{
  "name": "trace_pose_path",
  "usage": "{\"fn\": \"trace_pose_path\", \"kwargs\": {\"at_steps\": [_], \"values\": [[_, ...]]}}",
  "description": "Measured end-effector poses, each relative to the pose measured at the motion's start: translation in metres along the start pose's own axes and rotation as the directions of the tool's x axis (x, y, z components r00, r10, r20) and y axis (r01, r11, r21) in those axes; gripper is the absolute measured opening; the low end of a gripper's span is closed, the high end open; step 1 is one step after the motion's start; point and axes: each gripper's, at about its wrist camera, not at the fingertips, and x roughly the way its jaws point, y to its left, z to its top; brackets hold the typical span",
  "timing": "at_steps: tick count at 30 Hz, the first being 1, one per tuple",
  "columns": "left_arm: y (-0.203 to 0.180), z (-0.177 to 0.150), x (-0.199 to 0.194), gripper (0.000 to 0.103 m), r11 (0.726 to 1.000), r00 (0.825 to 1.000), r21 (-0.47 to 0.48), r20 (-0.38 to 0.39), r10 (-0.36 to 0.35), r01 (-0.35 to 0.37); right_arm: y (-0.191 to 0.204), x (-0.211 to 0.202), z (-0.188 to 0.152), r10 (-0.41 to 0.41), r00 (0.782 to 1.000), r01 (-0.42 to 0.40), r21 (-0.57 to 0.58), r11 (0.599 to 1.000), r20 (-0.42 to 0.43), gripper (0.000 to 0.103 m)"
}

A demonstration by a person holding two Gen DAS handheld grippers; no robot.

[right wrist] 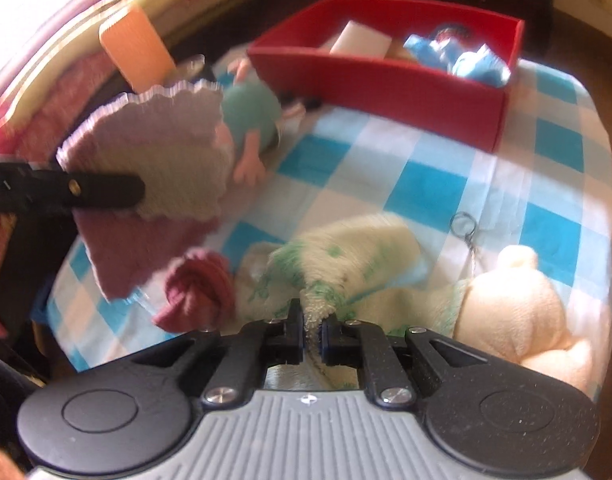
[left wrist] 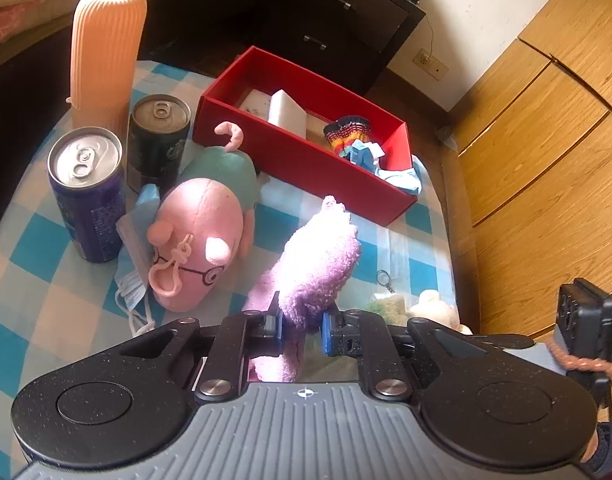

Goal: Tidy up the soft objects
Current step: 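Lift and carry the lilac sock and cream towel over the red box with both tools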

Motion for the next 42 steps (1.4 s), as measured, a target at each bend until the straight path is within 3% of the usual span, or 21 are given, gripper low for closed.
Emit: {"fn": "trace_pose_path", "kwargs": {"at_steps": [11, 21, 32, 42], "values": [[-0.02, 0.026, -0.009, 0.016, 0.999, 0.996, 0.031, 0.086, -0.023, 0.02, 0.01, -0.06, 0.032, 0.045, 0.977, -0.05, 0.023, 0.998, 0.207, 0.0], [-0.026, 0.05, -0.006, 0.016, 0.998, 0.99, 0.023, 0.129, -0.061, 0.058, 0.005, -0.089, 0.052, 0.023, 0.949, -0.04, 0.046, 0.998, 0.315, 0.0], [-0.039, 0.084, 0.005, 0.018, 0.996, 0.981, 0.033, 0.172, -0.088, 0.083, 0.011, -0.128, 0.084, 0.023, 0.883, -0.05, 0.045, 0.998, 0.469, 0.0], [-0.061, 0.117, 0.018, 0.022, 0.993, 0.973, 0.081, 0.208, -0.097, 0.081, 0.003, -0.13, 0.126, -0.024, 0.854, -0.01, 0.063, 0.998, 0.52, 0.0]]}}
